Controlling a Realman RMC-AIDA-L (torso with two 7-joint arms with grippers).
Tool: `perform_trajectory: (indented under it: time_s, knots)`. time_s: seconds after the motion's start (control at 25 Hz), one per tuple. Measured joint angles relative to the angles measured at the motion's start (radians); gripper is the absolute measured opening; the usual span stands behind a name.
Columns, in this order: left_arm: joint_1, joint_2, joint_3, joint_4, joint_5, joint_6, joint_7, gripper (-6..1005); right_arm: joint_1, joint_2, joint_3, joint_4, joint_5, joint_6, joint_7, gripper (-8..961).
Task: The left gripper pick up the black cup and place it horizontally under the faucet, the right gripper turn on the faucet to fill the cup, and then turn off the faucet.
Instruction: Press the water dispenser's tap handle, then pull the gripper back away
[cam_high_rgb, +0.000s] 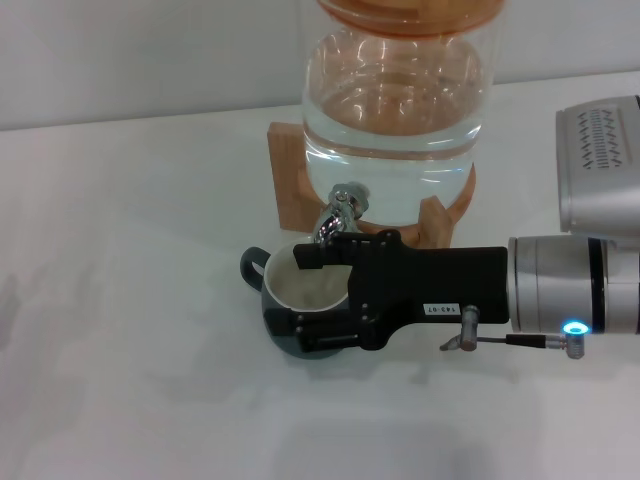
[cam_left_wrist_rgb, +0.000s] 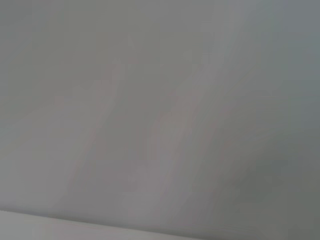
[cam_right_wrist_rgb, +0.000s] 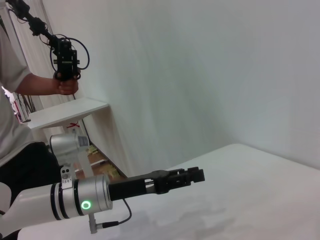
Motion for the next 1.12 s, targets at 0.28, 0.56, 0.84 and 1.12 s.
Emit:
perform_trajectory:
  time_s: [0.28, 0.56, 0.84, 1.12]
  knots:
    - [-0.002, 0.001, 0.000, -0.002, 0.000, -0.001, 0.001, 468, -0.003, -0.001, 0.033, 0.009, -0.005, 0.025, -0.003, 818]
    - [-0.006, 0.002, 0.000, -0.009, 0.000, -0.001, 0.001, 468, -0.008, -0.002, 0.069, 0.021, -0.007, 0.036, -0.005, 818]
    - [-0.008, 0.002, 0.000, -0.009, 0.000, -0.001, 0.002, 468, -0.005, -0.002, 0.077, 0.028, -0.007, 0.038, -0.008, 817]
    - [-0.008, 0.002, 0.000, -0.009, 0.000, -0.001, 0.003, 468, 0.003, -0.002, 0.080, 0.045, -0.006, 0.046, -0.012, 817]
